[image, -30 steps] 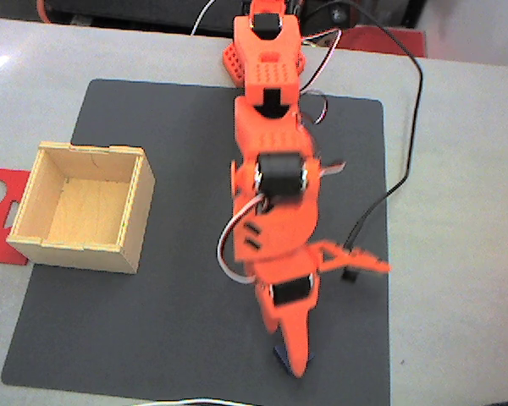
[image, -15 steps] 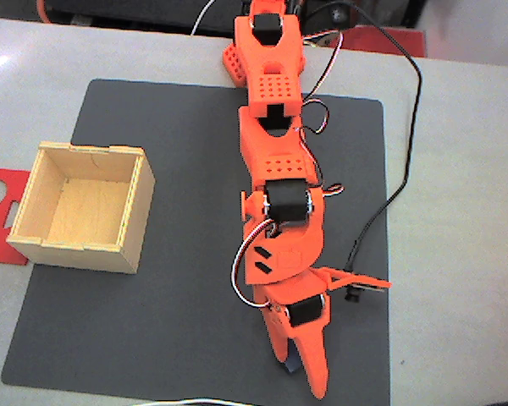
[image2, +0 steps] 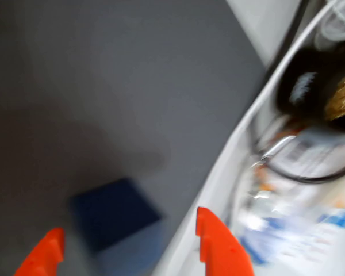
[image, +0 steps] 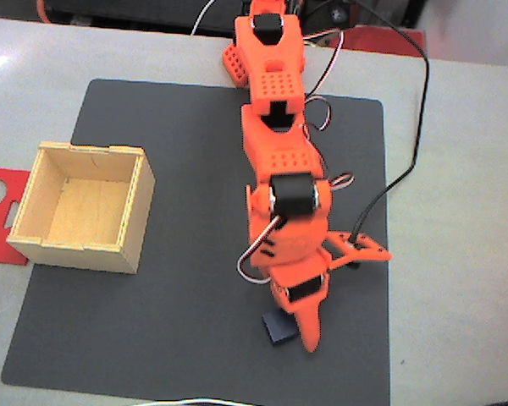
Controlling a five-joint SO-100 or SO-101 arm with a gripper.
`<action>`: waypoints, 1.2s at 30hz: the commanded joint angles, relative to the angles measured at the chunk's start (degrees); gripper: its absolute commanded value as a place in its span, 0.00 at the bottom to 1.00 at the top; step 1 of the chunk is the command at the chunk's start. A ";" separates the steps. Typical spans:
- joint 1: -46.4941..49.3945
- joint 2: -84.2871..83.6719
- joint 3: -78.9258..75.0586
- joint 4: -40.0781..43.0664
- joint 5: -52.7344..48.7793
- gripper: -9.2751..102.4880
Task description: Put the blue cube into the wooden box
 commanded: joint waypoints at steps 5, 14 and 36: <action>1.93 10.46 -0.79 6.68 5.89 0.33; 2.90 8.26 -0.79 4.22 4.31 0.33; 1.32 -1.41 -0.79 -3.60 1.93 0.08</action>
